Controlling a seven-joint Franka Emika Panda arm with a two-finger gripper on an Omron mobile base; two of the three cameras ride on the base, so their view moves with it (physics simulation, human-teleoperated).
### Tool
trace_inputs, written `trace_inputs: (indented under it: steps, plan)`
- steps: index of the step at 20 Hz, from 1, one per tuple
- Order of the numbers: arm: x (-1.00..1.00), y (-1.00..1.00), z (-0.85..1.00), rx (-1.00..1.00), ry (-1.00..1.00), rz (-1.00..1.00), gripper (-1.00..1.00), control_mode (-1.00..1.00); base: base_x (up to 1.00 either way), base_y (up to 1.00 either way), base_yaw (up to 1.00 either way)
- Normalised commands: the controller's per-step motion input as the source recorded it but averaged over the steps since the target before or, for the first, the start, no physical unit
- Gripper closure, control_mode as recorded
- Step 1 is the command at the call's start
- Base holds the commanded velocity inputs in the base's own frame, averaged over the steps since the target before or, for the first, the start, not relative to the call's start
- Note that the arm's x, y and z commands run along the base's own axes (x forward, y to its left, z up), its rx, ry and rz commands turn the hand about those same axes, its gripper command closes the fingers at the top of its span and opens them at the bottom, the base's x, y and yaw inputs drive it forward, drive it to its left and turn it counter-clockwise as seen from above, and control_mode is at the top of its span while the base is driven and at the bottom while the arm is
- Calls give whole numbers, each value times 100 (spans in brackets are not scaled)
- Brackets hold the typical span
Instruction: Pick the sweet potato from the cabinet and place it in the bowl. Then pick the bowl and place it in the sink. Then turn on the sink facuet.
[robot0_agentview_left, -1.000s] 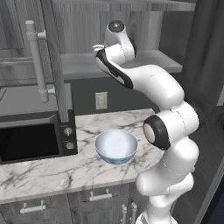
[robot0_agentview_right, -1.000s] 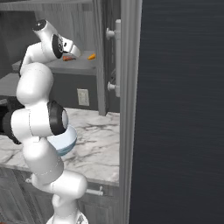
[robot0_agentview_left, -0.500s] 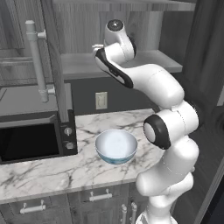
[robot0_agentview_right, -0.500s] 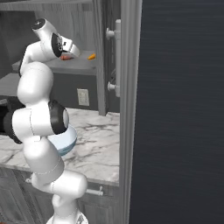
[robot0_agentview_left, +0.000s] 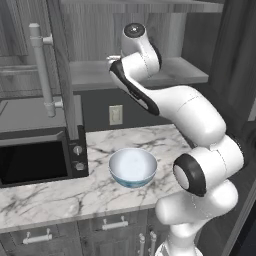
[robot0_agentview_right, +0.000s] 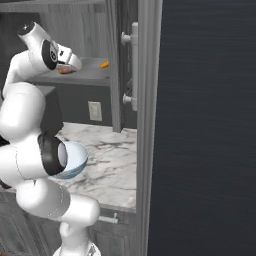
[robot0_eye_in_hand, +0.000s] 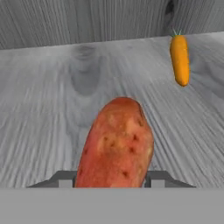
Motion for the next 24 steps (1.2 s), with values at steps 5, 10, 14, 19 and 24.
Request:
trace_inputs:
  steps: [5,10,14,19,24]
  plan:
    - [-100,-13,-25,-1,1,1,100,-100,0,0,0]
    - [-100,-21,-27,-5,16,0,100,-100,0,0,0]
    - [-100,-23,-42,-3,21,2,100,-100,0,0,0]
    - [-100,-16,-56,-2,23,5,100,-100,0,0,0]
    - [-56,0,-96,-2,19,17,100,-100,0,0,0]
